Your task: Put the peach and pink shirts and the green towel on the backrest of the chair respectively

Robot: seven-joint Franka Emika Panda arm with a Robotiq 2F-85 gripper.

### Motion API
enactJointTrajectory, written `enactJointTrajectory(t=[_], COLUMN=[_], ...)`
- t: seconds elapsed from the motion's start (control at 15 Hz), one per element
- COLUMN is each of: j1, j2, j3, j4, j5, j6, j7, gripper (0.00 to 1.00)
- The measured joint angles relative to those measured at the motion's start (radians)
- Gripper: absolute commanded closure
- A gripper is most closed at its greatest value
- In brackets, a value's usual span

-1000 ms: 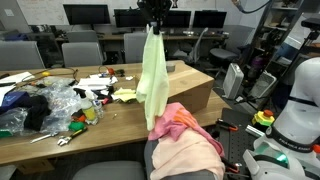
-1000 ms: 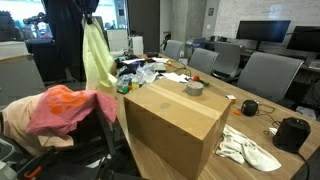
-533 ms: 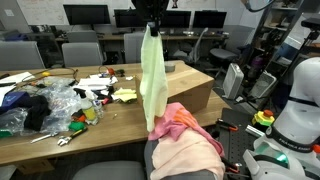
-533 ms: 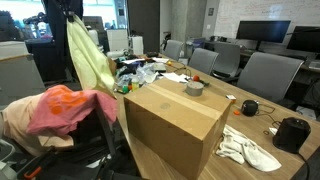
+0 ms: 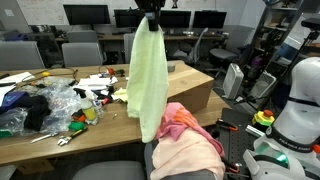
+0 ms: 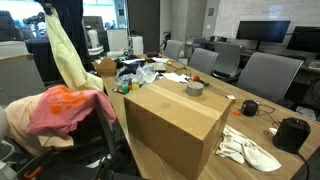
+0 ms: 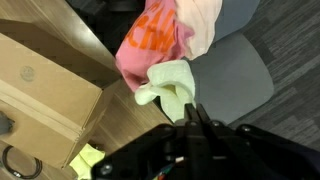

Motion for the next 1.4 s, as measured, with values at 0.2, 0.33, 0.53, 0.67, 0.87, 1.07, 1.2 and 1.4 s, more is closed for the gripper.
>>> enactJointTrajectory(t=[0.2, 0.33, 0.53, 0.67, 0.87, 1.07, 1.2, 1.4], j1=[0.013, 0.025, 0.055, 0.082, 0.120, 0.143, 0.147, 0.145], j2=[0.011, 0.027, 0.052, 0.063, 0.067, 0.065, 0.060, 0.033], j3=[0.021, 0.035, 0.063, 0.083, 0.110, 0.123, 0.124, 0.118], j4=[0.031, 0.051, 0.080, 0.096, 0.109, 0.111, 0.107, 0.068], j5=[-0.020, -0.043, -0.081, -0.104, -0.129, -0.143, -0.143, -0.143], j6=[-0.035, -0.053, -0.074, -0.086, -0.101, -0.109, -0.109, -0.109], j7=[0.004, 0.007, 0.017, 0.025, 0.030, 0.031, 0.031, 0.031], gripper=[0.99, 0.99, 0.99, 0.99, 0.99, 0.99, 0.99, 0.99])
